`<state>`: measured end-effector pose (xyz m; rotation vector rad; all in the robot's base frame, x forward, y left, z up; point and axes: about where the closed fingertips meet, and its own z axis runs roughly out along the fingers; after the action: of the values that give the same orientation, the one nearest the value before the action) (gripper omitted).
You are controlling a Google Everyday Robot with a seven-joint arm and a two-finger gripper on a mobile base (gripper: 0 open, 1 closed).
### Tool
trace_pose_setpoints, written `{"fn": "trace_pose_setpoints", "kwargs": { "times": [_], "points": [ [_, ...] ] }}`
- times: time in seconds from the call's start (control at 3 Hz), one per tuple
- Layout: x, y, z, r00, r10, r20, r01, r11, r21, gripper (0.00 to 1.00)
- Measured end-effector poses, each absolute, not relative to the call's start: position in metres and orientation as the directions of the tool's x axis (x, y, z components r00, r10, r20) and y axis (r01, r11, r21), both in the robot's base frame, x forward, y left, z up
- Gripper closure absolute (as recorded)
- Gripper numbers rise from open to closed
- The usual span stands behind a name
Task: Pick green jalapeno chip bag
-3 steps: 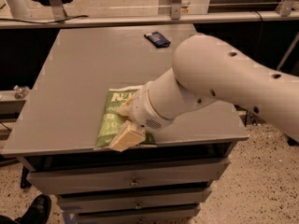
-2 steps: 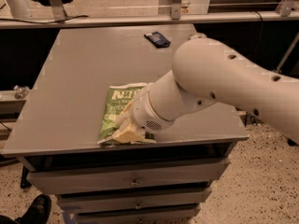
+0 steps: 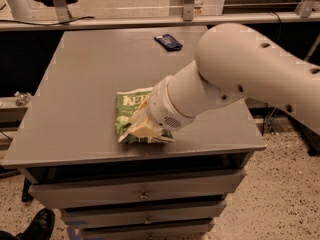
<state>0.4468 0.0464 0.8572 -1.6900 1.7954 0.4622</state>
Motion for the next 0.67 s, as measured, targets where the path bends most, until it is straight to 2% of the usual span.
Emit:
{"fn": "trace_pose_setpoints", "kwargs": {
  "times": [0.67],
  "points": [
    [0.475,0.009,0.917,-0.011,-0.665,-0.747,-0.968,0.195,-0.159,1.0]
  ]
}}
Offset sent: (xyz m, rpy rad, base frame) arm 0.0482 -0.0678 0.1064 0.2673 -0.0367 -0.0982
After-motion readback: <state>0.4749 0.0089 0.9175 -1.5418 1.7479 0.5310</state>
